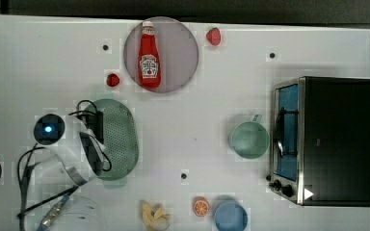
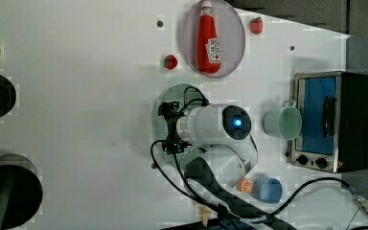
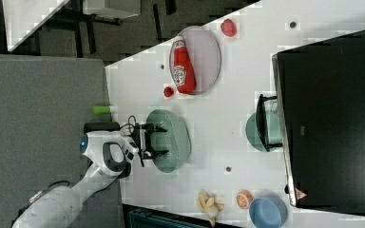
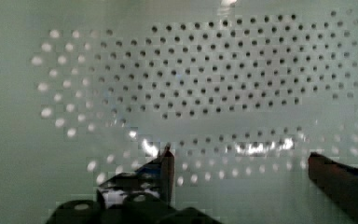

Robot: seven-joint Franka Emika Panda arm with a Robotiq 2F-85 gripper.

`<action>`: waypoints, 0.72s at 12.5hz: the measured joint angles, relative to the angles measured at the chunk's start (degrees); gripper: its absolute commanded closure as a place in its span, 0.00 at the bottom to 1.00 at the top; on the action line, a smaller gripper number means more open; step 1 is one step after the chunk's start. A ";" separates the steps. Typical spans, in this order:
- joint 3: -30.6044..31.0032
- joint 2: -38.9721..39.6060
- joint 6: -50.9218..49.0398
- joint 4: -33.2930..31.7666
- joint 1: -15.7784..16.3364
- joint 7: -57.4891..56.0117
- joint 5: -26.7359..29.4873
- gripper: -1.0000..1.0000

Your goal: Drag strainer right to left.

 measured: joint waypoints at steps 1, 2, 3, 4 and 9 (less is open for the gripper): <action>-0.08 0.87 -0.06 1.68 0.77 0.06 1.67 0.00; -0.17 1.79 0.22 3.36 1.50 0.28 2.82 0.00; -0.07 2.13 0.39 4.48 1.89 0.39 3.47 0.00; -0.36 2.13 0.11 5.48 2.50 0.67 4.00 0.00; -0.10 4.06 0.06 8.00 3.68 0.95 5.96 0.00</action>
